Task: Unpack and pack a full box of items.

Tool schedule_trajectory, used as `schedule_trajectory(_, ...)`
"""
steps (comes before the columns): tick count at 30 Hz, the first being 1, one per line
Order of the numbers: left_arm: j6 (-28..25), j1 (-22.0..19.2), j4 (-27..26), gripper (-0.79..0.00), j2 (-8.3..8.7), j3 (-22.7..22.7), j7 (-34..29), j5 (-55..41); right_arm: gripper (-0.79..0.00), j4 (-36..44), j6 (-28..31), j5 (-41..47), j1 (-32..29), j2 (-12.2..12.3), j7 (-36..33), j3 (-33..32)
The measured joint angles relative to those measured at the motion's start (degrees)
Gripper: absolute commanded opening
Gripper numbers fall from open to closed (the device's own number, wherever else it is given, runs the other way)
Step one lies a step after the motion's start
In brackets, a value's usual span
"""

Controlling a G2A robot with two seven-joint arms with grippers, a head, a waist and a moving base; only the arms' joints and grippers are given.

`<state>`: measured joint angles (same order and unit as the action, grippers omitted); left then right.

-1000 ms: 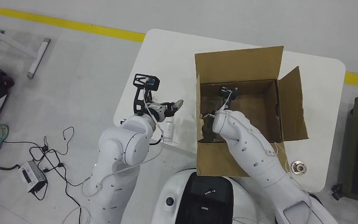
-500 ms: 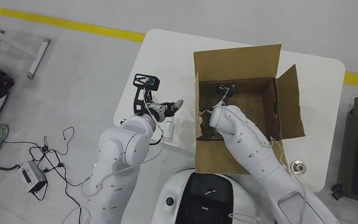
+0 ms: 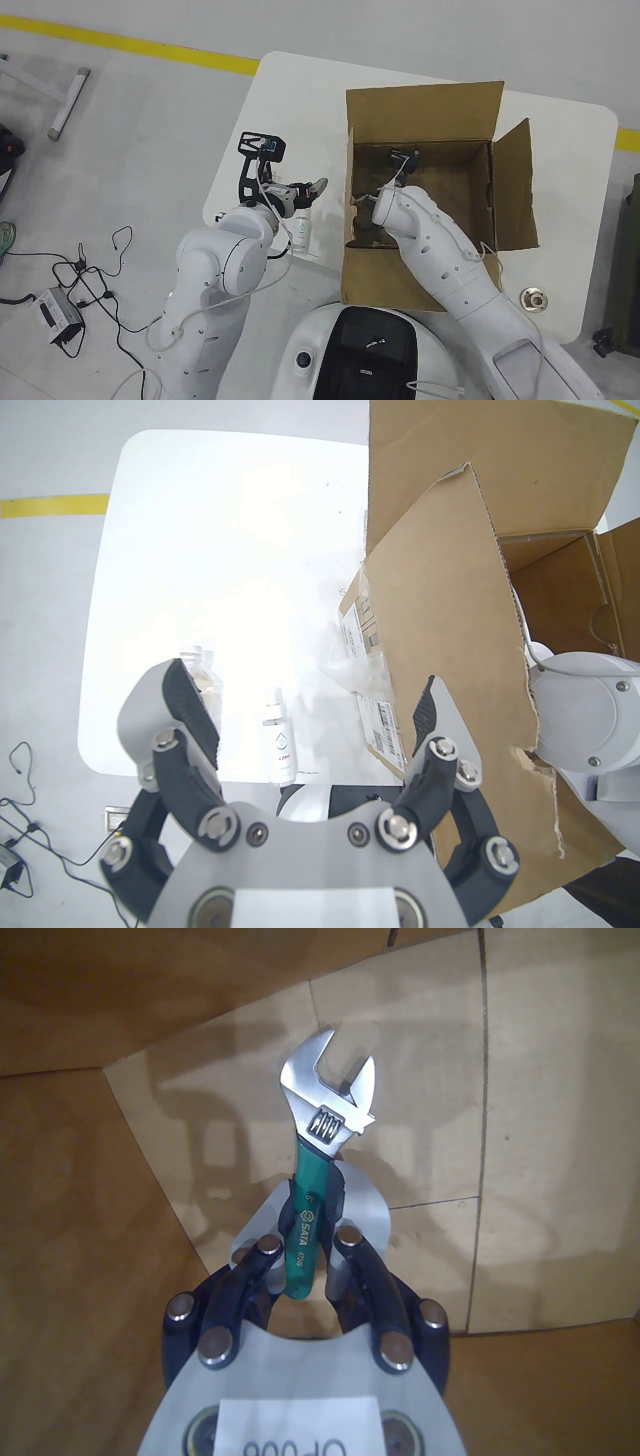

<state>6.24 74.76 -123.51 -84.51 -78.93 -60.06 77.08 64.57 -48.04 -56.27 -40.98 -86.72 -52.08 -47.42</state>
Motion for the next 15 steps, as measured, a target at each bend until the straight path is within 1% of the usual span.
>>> schedule_trajectory(9,0.0,0.0,0.0,0.000,0.00,0.0,0.0,0.0,-0.785,8.6,0.7,-6.7,-3.2,1.6,-4.9,-2.6)
schedule_trajectory(15,0.0,0.0,0.0,0.000,0.00,0.0,0.0,0.0,-0.785,17.9,2.9,-11.9,-7.8,3.0,-7.0,-5.7)
